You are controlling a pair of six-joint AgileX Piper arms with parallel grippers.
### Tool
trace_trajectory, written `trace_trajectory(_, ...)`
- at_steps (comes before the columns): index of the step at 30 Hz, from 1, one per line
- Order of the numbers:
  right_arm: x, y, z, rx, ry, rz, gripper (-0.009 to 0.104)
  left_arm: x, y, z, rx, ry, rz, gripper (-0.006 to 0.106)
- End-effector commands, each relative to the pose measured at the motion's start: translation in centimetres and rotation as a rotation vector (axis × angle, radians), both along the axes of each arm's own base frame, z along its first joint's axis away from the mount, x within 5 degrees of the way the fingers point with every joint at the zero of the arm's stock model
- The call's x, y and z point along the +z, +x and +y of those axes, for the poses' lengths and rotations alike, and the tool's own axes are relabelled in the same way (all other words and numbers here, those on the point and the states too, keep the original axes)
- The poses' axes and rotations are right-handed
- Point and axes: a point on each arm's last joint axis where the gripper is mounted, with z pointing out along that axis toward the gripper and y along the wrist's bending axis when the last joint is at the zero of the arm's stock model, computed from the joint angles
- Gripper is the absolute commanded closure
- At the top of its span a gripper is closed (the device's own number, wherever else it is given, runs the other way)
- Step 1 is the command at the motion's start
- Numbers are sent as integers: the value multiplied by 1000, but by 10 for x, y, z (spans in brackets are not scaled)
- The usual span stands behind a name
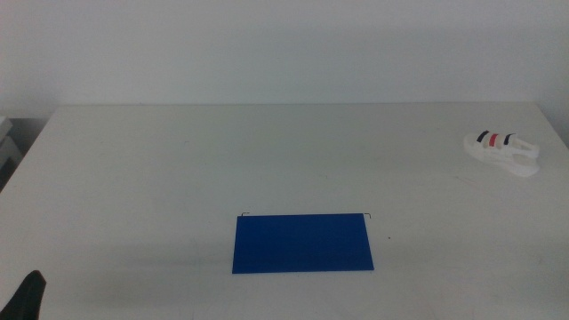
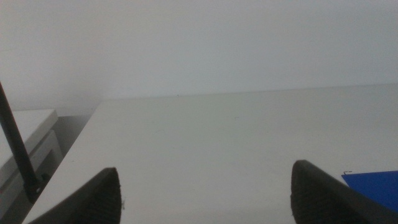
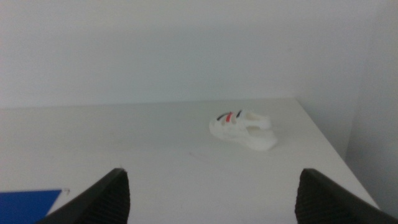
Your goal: Use one arm to grab the shoe from the table and place it on the mat.
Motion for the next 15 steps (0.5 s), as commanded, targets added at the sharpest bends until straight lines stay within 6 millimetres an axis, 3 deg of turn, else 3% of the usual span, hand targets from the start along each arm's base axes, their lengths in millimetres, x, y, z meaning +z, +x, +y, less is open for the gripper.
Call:
trace_trajectory(1,18,-2,0,-2,-18,-85,3,6,-1,0,1,-18,-88,7)
trace_trajectory(7,58,3,-1,-16,-23,-12,3,6,-1,0,1,-18,-88,7)
trace_trajectory(15,113,32,-2,-15,-24,29,3,6,-1,0,1,-18,-88,7)
